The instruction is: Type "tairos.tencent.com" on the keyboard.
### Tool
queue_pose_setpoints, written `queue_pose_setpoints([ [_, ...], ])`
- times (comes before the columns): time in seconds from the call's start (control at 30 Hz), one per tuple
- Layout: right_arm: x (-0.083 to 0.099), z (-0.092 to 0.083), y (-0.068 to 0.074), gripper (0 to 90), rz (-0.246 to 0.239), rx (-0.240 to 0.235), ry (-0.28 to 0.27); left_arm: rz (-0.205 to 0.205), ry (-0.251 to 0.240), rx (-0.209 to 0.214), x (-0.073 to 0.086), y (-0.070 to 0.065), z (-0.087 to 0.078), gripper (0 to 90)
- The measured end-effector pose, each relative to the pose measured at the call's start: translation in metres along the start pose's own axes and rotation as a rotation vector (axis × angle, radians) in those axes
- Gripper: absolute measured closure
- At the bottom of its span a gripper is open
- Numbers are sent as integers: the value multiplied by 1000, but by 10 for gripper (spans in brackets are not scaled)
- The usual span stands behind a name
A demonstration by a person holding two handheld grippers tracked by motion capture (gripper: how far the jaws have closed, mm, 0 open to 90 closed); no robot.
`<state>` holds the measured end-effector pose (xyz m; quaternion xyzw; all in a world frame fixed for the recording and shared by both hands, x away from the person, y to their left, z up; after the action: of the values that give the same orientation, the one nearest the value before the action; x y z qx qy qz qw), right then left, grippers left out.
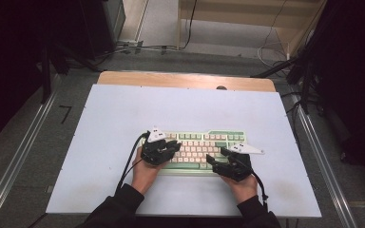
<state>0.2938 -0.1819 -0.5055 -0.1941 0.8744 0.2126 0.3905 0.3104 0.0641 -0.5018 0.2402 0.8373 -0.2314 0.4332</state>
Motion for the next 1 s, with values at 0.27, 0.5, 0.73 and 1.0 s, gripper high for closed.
queue_pose_setpoints([
  [0.27,-2,0,3,535,-15,-10,-15,-45,-60,-87,-2,11,-15,393],
  [0.5,-3,4,9,726,-39,-32,-7,-63,-82,-128,0,17,-24,369],
  [0.73,-3,10,16,873,-72,-51,17,-75,-81,-149,3,22,-30,369],
  [1.0,-2,16,22,876,-96,-69,47,-99,-91,-170,6,28,-37,367],
])
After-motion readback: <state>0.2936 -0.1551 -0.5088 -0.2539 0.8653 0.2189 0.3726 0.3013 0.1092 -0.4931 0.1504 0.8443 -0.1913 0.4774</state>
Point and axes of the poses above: each handheld gripper's, and its own axes: z roughly forward along the jaws, x roughly out of its underside, y roughly to its left, the point moved 3 cm from there along z, roughly forward along the jaws, and after that the axes turned 3 degrees about z, right-handed, at the moved point
